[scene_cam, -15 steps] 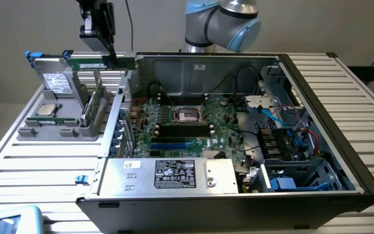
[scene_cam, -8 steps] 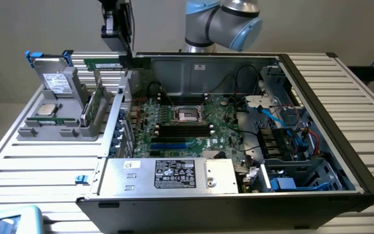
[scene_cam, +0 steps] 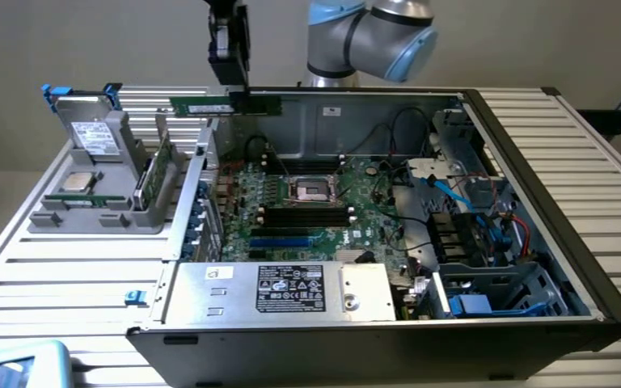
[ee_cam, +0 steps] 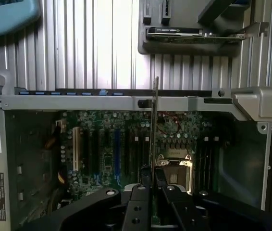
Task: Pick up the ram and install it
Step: 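Pick up the ram and move it above insertion slot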
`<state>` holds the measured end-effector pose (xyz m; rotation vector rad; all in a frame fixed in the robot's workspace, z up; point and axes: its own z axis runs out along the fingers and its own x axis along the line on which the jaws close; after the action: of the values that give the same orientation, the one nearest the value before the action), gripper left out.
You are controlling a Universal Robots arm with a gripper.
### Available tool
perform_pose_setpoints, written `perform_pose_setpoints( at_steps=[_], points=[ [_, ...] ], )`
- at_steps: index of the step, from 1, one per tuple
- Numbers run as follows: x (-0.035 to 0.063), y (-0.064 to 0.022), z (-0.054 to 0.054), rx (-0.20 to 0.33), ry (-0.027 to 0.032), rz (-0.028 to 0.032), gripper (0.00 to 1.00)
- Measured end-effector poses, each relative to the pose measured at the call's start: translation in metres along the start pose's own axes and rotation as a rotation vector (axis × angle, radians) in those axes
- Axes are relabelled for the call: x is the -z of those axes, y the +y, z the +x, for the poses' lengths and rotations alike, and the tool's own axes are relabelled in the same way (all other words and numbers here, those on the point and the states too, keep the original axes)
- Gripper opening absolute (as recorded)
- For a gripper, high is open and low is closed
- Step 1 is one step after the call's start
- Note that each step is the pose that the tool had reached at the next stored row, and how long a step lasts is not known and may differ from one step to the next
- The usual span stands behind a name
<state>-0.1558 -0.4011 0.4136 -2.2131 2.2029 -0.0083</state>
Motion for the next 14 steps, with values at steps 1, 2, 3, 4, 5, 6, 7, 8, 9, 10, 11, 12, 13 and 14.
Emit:
perform_pose_setpoints(
  at_steps=[1,2,3,4,5,6,7,8,9,10,11,12,13,14],
  points=[
    [-0.0001,-0.0046,0.000,0.000,0.0000,-0.0006,0.14],
    [-0.0002,-0.0090,0.000,0.000,-0.0001,-0.0010,0.14],
    [-0.0003,-0.0135,0.000,0.000,-0.0001,-0.0016,0.14],
    [-0.0003,-0.0183,0.000,0.000,-0.0001,-0.0024,0.14],
    [-0.0004,-0.0228,0.000,0.000,0.0000,-0.0030,0.14],
    [-0.0006,-0.0273,0.000,0.000,0.0000,-0.0035,0.14],
    [-0.0009,-0.0318,0.000,0.000,-0.0002,-0.0036,0.14],
    [-0.0012,-0.0363,0.000,0.000,-0.0002,-0.0038,0.14],
    [-0.0017,-0.0407,0.000,0.000,-0.0001,-0.0039,0.14],
    [-0.0025,-0.0455,0.000,0.000,-0.0001,-0.0040,0.14],
    [-0.0034,-0.0500,0.000,0.000,-0.0001,-0.0041,0.14],
    [-0.0046,-0.0545,0.000,0.000,-0.0001,-0.0043,0.14],
    [-0.0061,-0.0591,0.000,0.000,0.0000,-0.0046,0.14],
    [-0.0078,-0.0635,0.000,0.000,-0.0001,-0.0049,0.14]
  ],
)
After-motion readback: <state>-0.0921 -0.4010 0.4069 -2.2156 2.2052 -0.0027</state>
